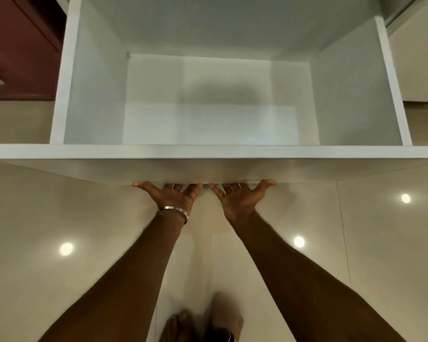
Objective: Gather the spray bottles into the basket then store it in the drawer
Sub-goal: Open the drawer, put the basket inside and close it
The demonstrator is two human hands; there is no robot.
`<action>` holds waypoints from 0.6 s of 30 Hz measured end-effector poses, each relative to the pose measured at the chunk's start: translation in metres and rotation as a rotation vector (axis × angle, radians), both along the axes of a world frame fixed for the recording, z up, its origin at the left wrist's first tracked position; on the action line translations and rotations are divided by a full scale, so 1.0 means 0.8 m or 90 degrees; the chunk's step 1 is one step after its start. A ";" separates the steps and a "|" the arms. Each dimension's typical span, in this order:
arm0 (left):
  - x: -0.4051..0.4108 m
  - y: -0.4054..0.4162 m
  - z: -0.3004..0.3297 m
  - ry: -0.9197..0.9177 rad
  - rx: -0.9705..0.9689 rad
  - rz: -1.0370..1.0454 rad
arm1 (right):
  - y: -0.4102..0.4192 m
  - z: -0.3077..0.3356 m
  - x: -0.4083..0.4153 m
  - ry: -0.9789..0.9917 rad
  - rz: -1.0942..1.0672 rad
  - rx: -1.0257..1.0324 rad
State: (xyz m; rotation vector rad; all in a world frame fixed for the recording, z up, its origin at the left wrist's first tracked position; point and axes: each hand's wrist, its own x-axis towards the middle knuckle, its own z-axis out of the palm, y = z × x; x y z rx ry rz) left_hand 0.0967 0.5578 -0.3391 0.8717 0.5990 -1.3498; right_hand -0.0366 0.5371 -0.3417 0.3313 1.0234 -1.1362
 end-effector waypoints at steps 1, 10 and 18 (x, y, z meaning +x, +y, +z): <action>-0.002 0.006 0.000 0.001 0.002 0.000 | 0.006 0.000 -0.001 0.003 0.003 -0.001; -0.008 0.058 -0.006 -0.006 -0.005 0.005 | 0.060 -0.006 -0.012 -0.011 0.007 -0.019; -0.021 0.106 -0.009 -0.001 0.000 0.003 | 0.107 -0.010 -0.026 -0.021 -0.009 -0.004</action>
